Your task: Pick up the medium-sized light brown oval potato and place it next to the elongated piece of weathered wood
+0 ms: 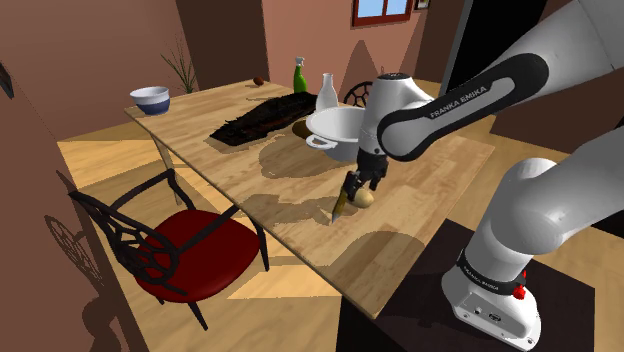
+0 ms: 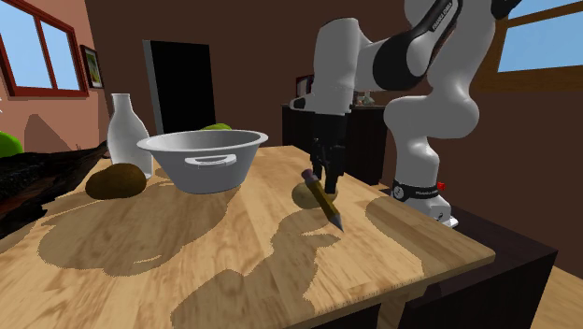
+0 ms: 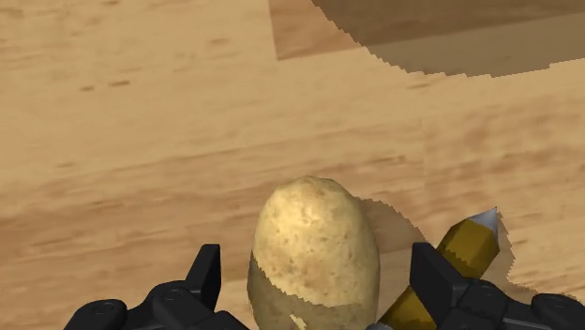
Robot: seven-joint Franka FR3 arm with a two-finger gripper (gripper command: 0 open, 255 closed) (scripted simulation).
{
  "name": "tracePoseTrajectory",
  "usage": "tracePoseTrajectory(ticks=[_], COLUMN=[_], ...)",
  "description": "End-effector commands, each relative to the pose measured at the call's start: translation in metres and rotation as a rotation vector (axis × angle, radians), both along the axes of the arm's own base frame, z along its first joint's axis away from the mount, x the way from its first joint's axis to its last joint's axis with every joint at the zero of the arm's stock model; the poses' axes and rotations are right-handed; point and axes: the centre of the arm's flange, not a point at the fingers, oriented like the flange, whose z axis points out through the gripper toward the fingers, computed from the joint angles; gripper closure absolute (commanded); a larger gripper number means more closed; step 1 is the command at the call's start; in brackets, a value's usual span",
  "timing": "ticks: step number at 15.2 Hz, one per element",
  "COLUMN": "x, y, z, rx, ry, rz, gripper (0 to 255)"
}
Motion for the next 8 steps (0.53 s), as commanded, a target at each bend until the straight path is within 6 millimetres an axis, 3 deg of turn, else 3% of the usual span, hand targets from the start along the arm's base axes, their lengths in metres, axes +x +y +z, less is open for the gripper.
tracePoseTrajectory(ticks=[1,2,8], x=[0.0008,0.0016,0.0016], y=[-0.0001,0.0003,0.0003], z=[-0.011,-0.0192,-0.0192], rx=[0.0,0.0,0.0], ry=[-0.001,-0.001,-0.001], rz=[0.0,0.0,0.0], gripper=[0,0,0])
